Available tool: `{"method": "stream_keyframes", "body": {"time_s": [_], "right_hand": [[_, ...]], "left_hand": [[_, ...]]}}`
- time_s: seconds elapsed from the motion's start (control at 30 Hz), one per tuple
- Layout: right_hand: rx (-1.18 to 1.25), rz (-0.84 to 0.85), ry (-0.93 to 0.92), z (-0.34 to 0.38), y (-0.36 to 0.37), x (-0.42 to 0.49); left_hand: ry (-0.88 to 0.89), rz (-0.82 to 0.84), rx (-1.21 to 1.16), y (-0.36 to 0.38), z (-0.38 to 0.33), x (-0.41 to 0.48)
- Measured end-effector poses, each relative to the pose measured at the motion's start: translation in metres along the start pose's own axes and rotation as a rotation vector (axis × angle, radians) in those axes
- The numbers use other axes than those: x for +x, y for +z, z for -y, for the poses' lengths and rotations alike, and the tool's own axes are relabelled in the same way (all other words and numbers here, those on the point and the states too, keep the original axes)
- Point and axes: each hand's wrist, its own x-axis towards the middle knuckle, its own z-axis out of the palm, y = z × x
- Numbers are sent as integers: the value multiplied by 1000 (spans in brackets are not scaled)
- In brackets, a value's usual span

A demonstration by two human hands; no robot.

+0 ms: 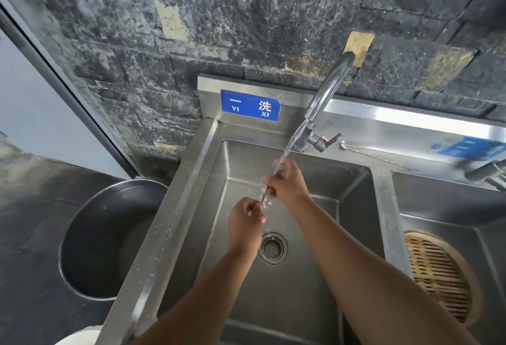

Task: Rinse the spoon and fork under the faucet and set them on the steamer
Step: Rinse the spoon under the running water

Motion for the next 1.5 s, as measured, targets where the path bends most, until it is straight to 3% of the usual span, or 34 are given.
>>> {"method": "stream_keyframes", "body": {"time_s": [0.2, 0.4, 0.6, 0.73, 1.07, 1.5], "right_hand": [[109, 53, -36, 0, -1, 5], [131, 1, 9, 1, 2, 3], [88, 151, -43, -6, -4, -6], [76, 163, -72, -5, -9, -3], [136, 59, -12, -3, -5, 3], [-26, 69, -104, -9, -6, 0]], "left_hand": [[32, -13, 38, -8, 6, -7], [36, -18, 41, -8, 6, -12], [75, -24, 148, -10, 8, -16], [58, -8, 142, -9, 7, -17], [43, 0, 137, -11, -2, -17], [27, -58, 62, -6, 1, -22]]}}
